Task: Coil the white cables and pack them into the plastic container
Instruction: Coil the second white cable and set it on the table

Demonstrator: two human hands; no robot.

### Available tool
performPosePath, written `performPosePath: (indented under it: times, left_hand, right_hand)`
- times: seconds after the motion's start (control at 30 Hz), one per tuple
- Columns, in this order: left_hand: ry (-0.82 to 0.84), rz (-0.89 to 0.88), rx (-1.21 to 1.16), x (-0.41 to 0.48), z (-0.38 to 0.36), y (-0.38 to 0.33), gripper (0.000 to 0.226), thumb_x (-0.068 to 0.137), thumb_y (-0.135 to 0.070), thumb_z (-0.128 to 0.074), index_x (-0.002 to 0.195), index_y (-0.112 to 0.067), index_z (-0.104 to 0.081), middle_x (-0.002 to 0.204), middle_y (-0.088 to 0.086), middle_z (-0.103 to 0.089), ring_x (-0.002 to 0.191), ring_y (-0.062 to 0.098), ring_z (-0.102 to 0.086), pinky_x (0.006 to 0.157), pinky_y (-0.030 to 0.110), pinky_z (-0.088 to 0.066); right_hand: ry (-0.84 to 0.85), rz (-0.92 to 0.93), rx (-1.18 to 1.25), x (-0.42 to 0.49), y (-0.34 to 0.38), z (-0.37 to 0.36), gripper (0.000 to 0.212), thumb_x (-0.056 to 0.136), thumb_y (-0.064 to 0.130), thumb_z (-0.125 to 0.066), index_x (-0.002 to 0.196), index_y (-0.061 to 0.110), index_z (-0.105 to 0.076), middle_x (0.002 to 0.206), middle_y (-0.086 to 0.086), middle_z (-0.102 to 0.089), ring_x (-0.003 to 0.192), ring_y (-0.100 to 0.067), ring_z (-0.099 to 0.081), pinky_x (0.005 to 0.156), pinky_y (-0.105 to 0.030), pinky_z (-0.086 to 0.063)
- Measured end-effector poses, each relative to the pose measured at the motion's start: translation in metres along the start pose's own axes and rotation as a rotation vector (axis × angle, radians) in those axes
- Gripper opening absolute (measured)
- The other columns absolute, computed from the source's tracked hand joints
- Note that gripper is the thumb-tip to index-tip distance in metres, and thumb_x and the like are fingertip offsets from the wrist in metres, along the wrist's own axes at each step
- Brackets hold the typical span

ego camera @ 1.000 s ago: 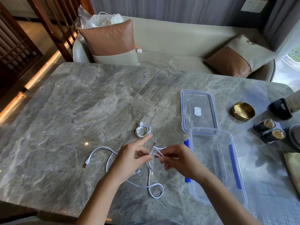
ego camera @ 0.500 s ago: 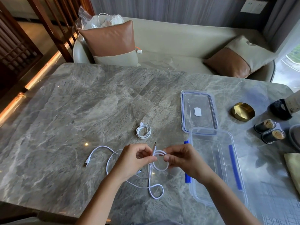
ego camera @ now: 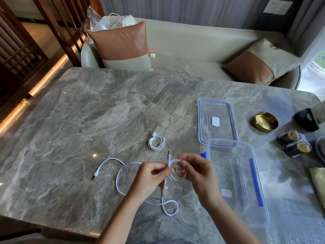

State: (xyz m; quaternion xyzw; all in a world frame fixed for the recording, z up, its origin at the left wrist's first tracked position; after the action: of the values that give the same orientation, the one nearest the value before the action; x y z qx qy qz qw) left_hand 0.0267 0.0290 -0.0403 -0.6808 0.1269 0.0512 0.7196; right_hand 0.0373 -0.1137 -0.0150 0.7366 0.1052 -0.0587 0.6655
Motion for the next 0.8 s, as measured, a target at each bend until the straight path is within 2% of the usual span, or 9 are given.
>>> performPosePath:
  times: [0.07, 0.13, 0.23, 0.27, 0.37, 0.43, 0.5, 0.67, 0.8]
  left_hand:
    - [-0.010, -0.010, -0.049, -0.002, -0.002, -0.004, 0.032, 0.075, -0.035, -0.067, 0.078, -0.004, -0.074, 0.053, -0.001, -0.054, 0.045, 0.002, -0.046, 0.045, 0.014, -0.039]
    - [-0.066, -0.004, -0.066, -0.003, 0.000, -0.003, 0.021, 0.076, -0.033, -0.066, 0.071, -0.015, -0.075, 0.051, -0.008, -0.057, 0.046, 0.001, -0.049, 0.046, 0.015, -0.041]
    - [-0.278, 0.021, -0.122, -0.004, 0.015, 0.003, 0.015, 0.080, -0.025, -0.067, 0.067, -0.022, -0.075, 0.049, -0.009, -0.060, 0.046, 0.003, -0.054, 0.046, 0.018, -0.048]
    - [-0.351, 0.021, -0.157, -0.005, 0.022, 0.003, 0.015, 0.079, -0.025, -0.068, 0.067, -0.021, -0.074, 0.049, -0.009, -0.059, 0.046, 0.003, -0.054, 0.046, 0.019, -0.049]
    - [-0.462, -0.027, -0.218, -0.005, 0.032, -0.006, 0.019, 0.074, -0.035, -0.068, 0.066, -0.018, -0.071, 0.047, -0.009, -0.054, 0.044, 0.004, -0.053, 0.047, 0.019, -0.050]
    - [-0.461, -0.060, -0.203, -0.003, 0.033, -0.011, 0.022, 0.078, -0.034, -0.069, 0.065, -0.016, -0.069, 0.046, -0.008, -0.054, 0.044, 0.004, -0.053, 0.049, 0.019, -0.050]
    - [-0.428, -0.079, -0.170, -0.001, 0.031, -0.015, 0.022, 0.081, -0.033, -0.069, 0.068, -0.015, -0.068, 0.046, -0.007, -0.055, 0.045, 0.006, -0.053, 0.051, 0.020, -0.050]
    - [-0.281, -0.061, -0.144, 0.002, 0.020, -0.021, 0.015, 0.080, -0.027, -0.068, 0.068, -0.021, -0.072, 0.047, -0.004, -0.062, 0.046, 0.004, -0.058, 0.049, 0.019, -0.051]
    - [-0.184, -0.007, -0.020, -0.003, 0.023, -0.019, 0.023, 0.084, -0.018, -0.066, 0.062, -0.021, -0.071, 0.046, 0.000, -0.059, 0.044, 0.009, -0.057, 0.049, 0.021, -0.049]
  right_hand:
    - [-0.028, -0.028, 0.129, -0.002, -0.005, -0.001, 0.024, 0.087, -0.003, -0.059, 0.083, 0.018, -0.070, 0.068, -0.001, -0.068, 0.065, -0.011, -0.064, 0.059, -0.024, -0.055]
    - [-0.046, -0.038, 0.200, -0.002, -0.008, -0.003, 0.016, 0.085, 0.000, -0.061, 0.089, 0.014, -0.065, 0.071, -0.002, -0.067, 0.068, -0.012, -0.065, 0.061, -0.026, -0.056]
    - [-0.097, -0.026, 0.145, -0.001, -0.002, 0.003, 0.003, 0.084, 0.013, -0.063, 0.082, 0.014, -0.062, 0.068, 0.005, -0.063, 0.066, -0.007, -0.060, 0.061, -0.025, -0.054]
    - [-0.061, -0.044, 0.102, -0.002, -0.001, 0.003, 0.014, 0.086, 0.023, -0.060, 0.075, 0.014, -0.063, 0.067, 0.004, -0.063, 0.064, -0.007, -0.060, 0.061, -0.026, -0.053]
    - [0.336, -0.220, -0.022, -0.021, -0.010, -0.027, 0.048, 0.092, 0.047, -0.045, 0.076, 0.010, -0.071, 0.076, -0.008, -0.071, 0.067, -0.015, -0.065, 0.063, -0.027, -0.055]
    - [0.493, -0.353, -0.049, -0.041, -0.022, -0.044, 0.048, 0.092, 0.049, -0.044, 0.095, 0.010, -0.071, 0.089, -0.009, -0.074, 0.076, -0.017, -0.068, 0.064, -0.027, -0.056]
    - [0.433, -0.485, 0.087, -0.051, -0.034, -0.052, 0.044, 0.092, 0.047, -0.044, 0.110, 0.013, -0.065, 0.099, -0.009, -0.073, 0.085, -0.018, -0.069, 0.064, -0.029, -0.056]
    - [-0.066, -0.696, 0.786, -0.052, -0.051, -0.044, 0.030, 0.096, 0.029, -0.045, 0.108, 0.011, -0.065, 0.093, -0.005, -0.075, 0.073, -0.010, -0.071, 0.054, -0.020, -0.055]
    - [-0.128, -0.578, 0.709, -0.049, -0.046, -0.035, 0.020, 0.091, 0.024, -0.054, 0.094, 0.016, -0.072, 0.079, 0.000, -0.073, 0.064, -0.007, -0.067, 0.050, -0.017, -0.052]
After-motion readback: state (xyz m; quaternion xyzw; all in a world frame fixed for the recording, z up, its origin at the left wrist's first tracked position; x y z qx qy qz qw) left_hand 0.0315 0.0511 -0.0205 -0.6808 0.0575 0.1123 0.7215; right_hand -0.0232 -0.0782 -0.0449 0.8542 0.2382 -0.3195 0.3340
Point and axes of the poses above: each hand's wrist, its own x-axis towards the middle knuckle, its own z-axis out of the back of the hand, y = z × x, the point moved 9 cm from there along x, towards the middle knuckle
